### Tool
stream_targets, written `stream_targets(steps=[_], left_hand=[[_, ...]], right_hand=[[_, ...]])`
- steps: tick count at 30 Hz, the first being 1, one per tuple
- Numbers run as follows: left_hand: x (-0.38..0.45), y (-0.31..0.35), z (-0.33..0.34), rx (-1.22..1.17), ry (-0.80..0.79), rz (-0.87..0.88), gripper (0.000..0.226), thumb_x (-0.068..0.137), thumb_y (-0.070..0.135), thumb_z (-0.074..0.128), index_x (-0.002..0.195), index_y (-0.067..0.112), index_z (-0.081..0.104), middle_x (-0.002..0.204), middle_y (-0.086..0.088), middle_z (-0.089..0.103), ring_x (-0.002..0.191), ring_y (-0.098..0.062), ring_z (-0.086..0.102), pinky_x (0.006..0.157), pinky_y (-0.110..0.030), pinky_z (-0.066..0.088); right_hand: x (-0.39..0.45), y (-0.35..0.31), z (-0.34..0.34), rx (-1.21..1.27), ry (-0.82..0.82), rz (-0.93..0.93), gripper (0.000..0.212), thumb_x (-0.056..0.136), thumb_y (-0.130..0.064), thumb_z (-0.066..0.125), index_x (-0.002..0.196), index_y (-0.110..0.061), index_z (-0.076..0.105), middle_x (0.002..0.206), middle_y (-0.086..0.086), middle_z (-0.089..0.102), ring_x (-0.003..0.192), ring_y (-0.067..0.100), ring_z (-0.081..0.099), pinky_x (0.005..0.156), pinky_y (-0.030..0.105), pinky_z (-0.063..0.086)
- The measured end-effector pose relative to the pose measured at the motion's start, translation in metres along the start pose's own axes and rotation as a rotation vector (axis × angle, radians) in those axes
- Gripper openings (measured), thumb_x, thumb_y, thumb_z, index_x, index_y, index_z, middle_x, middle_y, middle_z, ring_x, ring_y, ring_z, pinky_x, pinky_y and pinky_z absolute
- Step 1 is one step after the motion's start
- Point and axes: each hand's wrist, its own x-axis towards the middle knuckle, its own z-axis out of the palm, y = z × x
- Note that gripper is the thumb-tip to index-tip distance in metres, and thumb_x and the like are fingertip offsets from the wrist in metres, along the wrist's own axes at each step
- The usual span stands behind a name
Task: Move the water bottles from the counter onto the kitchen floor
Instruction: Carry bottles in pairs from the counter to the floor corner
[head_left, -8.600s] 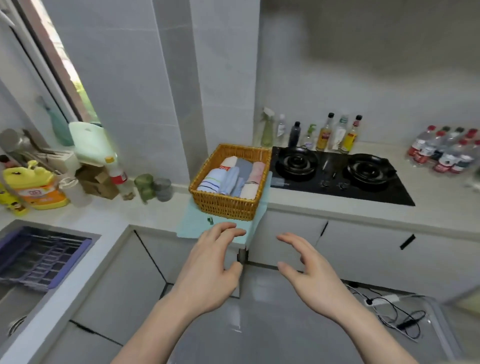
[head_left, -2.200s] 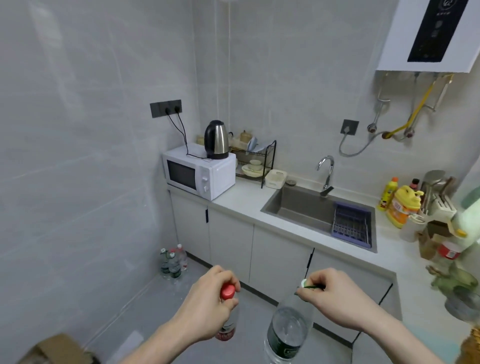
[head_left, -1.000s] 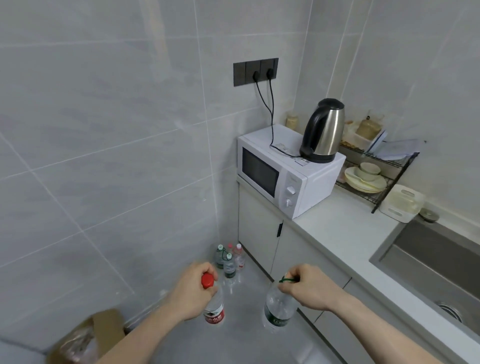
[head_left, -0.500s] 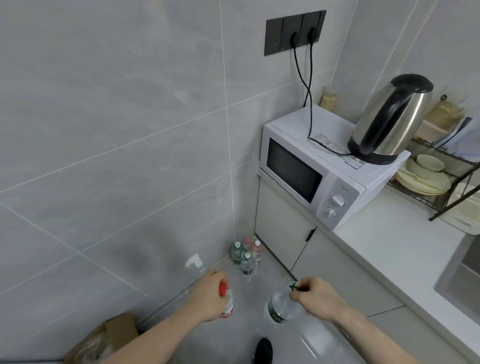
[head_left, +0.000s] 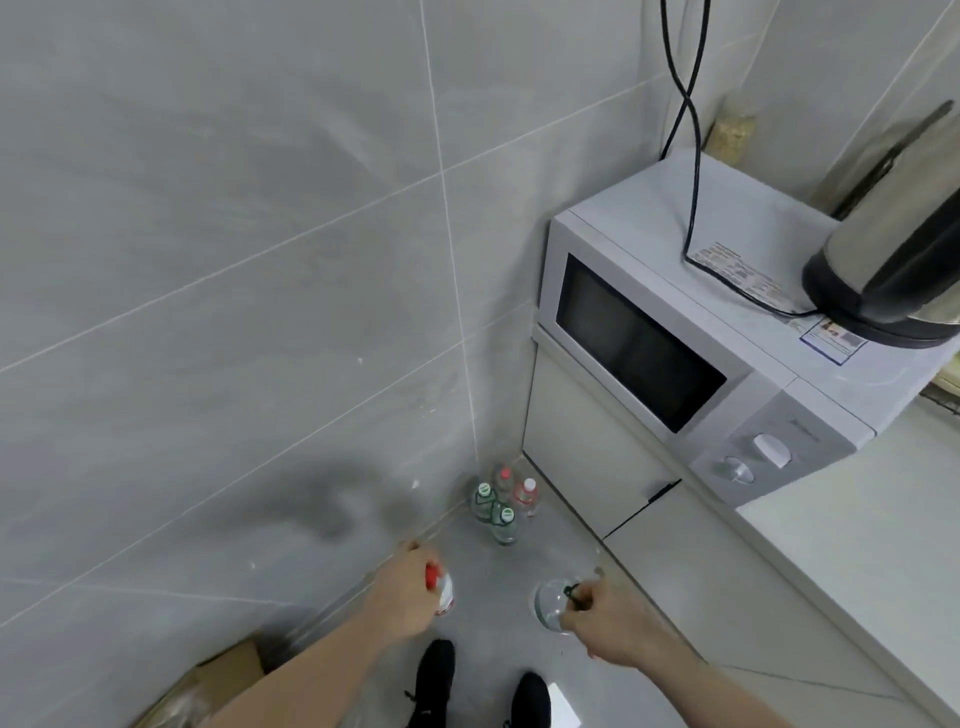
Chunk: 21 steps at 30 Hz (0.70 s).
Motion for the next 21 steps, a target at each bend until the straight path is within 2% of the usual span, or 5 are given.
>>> stream_targets(steps=[3,7,10,15,21], left_hand=[[0.050,-0.012,0.014,0.054,-0.032,-0.009,0.009,0.089,0.019,0.059,0.097,0.023,0.061,0.107,0.001,0.053,0.088,-0.015,0.061,0.085,-0.022,0.048],[0.112,-0.029,0.050,0.087,-0.087,0.013,0.024,0.088,0.008,0.050,0.081,0.030,0.052,0.108,0.002,0.047,0.072,-0.010,0.048,0.076,-0.023,0.042],[0.164,-0.056,0.084,0.147,-0.100,-0.011,0.015,0.093,0.013,0.050,0.101,0.020,0.061,0.121,-0.002,0.044,0.076,-0.020,0.050,0.073,-0.028,0.041],[0.250,-0.095,0.142,0.178,-0.133,-0.023,0.018,0.093,0.014,0.048,0.104,0.023,0.060,0.121,0.000,0.047,0.094,-0.025,0.063,0.073,-0.031,0.042],[0.337,-0.153,0.216,0.204,-0.167,0.043,0.021,0.098,0.014,0.045,0.112,0.024,0.058,0.125,0.003,0.046,0.098,-0.022,0.065,0.077,-0.026,0.044]], right_hand=[[0.051,0.008,0.014,0.046,-0.009,0.052,0.022,0.073,-0.030,0.060,0.059,-0.019,0.048,0.056,-0.004,0.056,0.052,0.013,0.054,0.056,0.024,0.044],[0.109,0.026,0.036,0.073,0.007,0.092,0.015,0.073,-0.029,0.057,0.068,-0.016,0.050,0.072,-0.002,0.060,0.062,0.012,0.050,0.060,0.024,0.041],[0.164,0.039,0.065,0.110,-0.025,0.140,0.013,0.073,-0.030,0.056,0.074,-0.018,0.053,0.081,0.001,0.065,0.066,0.011,0.053,0.062,0.020,0.041],[0.253,0.046,0.104,0.142,-0.017,0.138,0.014,0.075,-0.030,0.057,0.067,-0.024,0.047,0.082,0.001,0.066,0.066,0.010,0.052,0.062,0.017,0.040],[0.344,0.053,0.155,0.167,-0.040,0.150,0.019,0.078,-0.030,0.051,0.060,-0.026,0.045,0.067,-0.006,0.052,0.060,0.011,0.045,0.056,0.021,0.035]])
